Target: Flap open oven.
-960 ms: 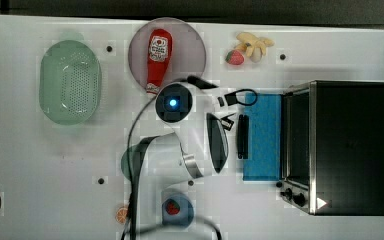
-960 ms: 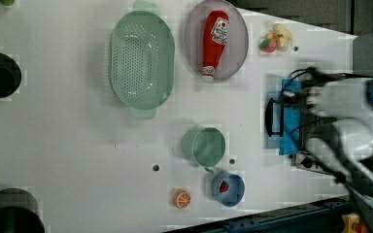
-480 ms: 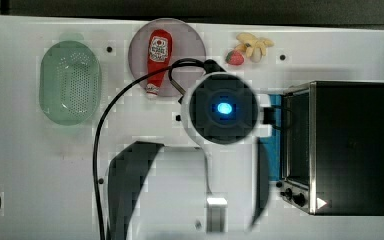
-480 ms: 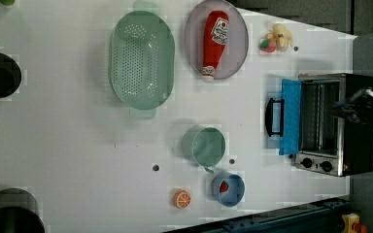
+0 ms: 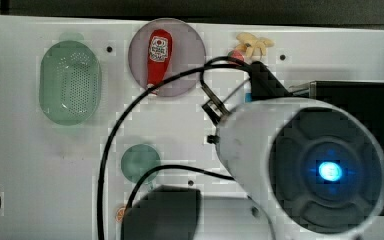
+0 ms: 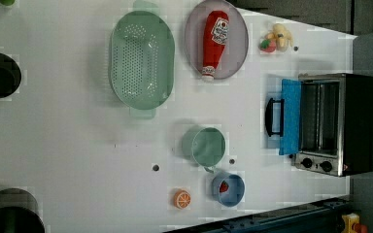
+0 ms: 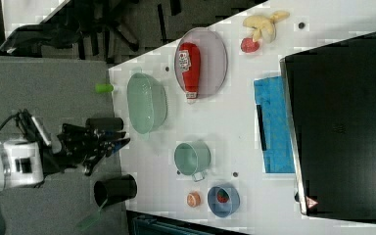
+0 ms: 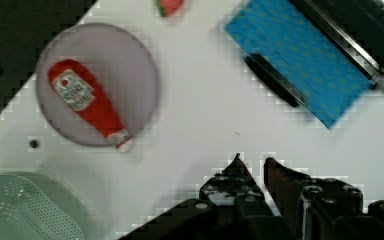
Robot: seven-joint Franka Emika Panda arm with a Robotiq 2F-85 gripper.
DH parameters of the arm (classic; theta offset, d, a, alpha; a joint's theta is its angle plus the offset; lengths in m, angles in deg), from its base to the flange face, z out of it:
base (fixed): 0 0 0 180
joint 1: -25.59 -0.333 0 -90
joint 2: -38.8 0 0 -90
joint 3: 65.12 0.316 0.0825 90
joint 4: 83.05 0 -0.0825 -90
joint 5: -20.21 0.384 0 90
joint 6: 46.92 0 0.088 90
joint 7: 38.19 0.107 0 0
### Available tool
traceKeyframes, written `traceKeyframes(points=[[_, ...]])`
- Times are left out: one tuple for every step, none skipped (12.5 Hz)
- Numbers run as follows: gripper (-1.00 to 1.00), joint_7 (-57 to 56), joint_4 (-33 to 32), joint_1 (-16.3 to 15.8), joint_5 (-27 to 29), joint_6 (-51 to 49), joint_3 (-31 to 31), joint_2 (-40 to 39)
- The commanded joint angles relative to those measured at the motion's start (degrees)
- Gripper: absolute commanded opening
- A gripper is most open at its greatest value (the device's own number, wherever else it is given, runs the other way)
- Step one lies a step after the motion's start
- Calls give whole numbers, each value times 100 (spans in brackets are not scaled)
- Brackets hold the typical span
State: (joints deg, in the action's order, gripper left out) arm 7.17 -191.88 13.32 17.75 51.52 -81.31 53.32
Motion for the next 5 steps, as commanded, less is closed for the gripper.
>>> traceKeyframes(points=[[-65, 903, 118, -67, -25, -614, 8, -27], [-65, 920, 146, -68, -26, -722, 5, -22], [-65, 920, 142, -66, -32, -784, 1, -18], [-65, 920, 141, -61, -43, -790, -17, -20], [-65, 920, 140, -52, -43, -787, -35, -19]])
